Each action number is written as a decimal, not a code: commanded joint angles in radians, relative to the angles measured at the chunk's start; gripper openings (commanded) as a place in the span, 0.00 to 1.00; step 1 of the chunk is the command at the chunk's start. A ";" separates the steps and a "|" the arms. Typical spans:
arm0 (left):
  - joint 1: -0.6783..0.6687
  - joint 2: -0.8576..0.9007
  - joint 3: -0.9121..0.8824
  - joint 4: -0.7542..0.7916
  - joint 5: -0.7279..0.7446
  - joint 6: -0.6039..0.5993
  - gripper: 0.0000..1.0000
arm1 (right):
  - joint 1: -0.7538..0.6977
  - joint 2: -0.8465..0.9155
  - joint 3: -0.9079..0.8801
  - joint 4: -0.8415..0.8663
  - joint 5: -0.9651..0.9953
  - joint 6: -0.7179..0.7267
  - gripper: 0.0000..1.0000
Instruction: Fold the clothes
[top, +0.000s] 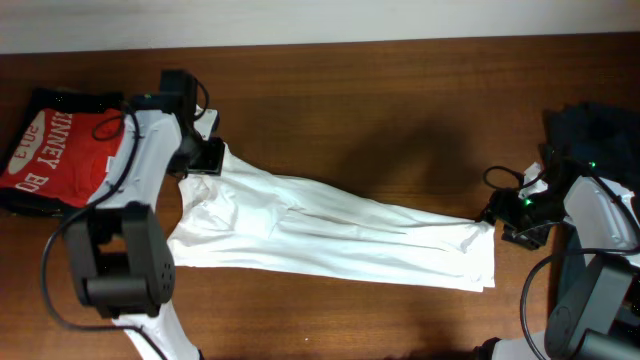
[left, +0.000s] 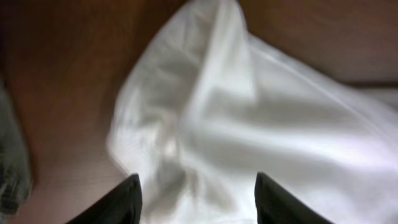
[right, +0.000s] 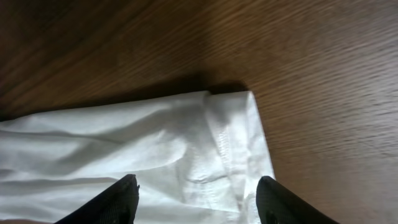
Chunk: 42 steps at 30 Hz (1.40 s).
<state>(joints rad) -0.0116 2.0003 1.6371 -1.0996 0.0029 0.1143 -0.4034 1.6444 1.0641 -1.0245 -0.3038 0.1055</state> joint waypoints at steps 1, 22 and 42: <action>0.001 -0.154 0.084 -0.106 0.065 -0.001 0.59 | -0.013 -0.015 0.000 -0.047 -0.010 0.003 0.69; 0.002 -0.187 0.084 -0.175 0.024 0.014 0.66 | -0.047 -0.225 0.135 -0.152 -0.015 0.007 0.04; 0.002 -0.185 -0.158 -0.089 0.152 -0.063 0.87 | 0.650 -0.095 0.076 0.099 -0.006 0.212 0.52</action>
<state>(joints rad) -0.0116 1.8103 1.5581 -1.2205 0.0967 0.0666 0.2520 1.5795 1.1164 -0.9356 -0.3069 0.3122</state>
